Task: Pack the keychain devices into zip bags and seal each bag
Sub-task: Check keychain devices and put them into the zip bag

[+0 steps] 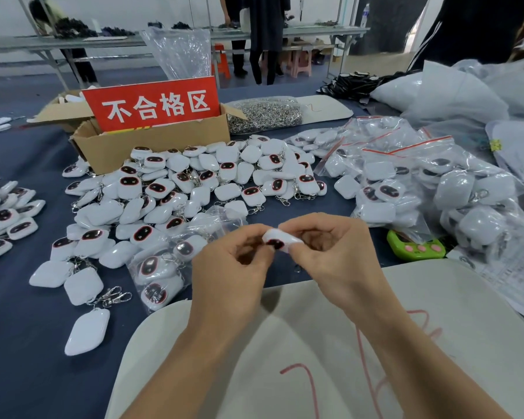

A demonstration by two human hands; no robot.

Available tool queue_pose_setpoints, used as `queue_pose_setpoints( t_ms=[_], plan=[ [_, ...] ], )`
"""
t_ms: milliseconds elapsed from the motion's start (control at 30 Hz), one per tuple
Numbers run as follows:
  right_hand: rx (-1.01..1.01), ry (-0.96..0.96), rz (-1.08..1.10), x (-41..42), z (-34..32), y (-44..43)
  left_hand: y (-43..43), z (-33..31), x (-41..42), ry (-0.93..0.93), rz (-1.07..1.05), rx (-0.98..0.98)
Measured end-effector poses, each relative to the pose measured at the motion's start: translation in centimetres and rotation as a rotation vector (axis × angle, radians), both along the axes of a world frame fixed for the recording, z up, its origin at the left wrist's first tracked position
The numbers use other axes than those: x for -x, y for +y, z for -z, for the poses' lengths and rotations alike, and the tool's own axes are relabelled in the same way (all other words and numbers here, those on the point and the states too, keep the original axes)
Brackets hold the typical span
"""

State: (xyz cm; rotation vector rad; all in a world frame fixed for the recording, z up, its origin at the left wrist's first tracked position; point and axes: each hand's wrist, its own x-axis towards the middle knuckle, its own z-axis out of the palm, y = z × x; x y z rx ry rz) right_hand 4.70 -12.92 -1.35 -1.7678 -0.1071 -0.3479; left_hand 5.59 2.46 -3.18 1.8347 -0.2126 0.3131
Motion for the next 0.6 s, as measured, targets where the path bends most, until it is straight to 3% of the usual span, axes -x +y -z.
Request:
queue_pose_setpoints(
  t_ms=[100, 267, 433, 600],
  plan=[
    [0.223, -0.143, 0.082, 0.03, 0.47, 0.15, -0.12, 0.16, 0.08, -0.016, -0.100, -0.057],
    [0.306, -0.325, 0.144, 0.32, 0.31, 0.32, -0.07, -0.20, 0.46, -0.084, -0.039, -0.016],
    [0.260, -0.331, 0.129, 0.39, 0.02, 0.37, -0.20, -0.33, 0.44, -0.049, -0.053, 0.082],
    [0.147, -0.194, 0.116, 0.00, 0.28, -0.23, 0.05, -0.18, -0.07, 0.022, -0.073, 0.187]
  ],
)
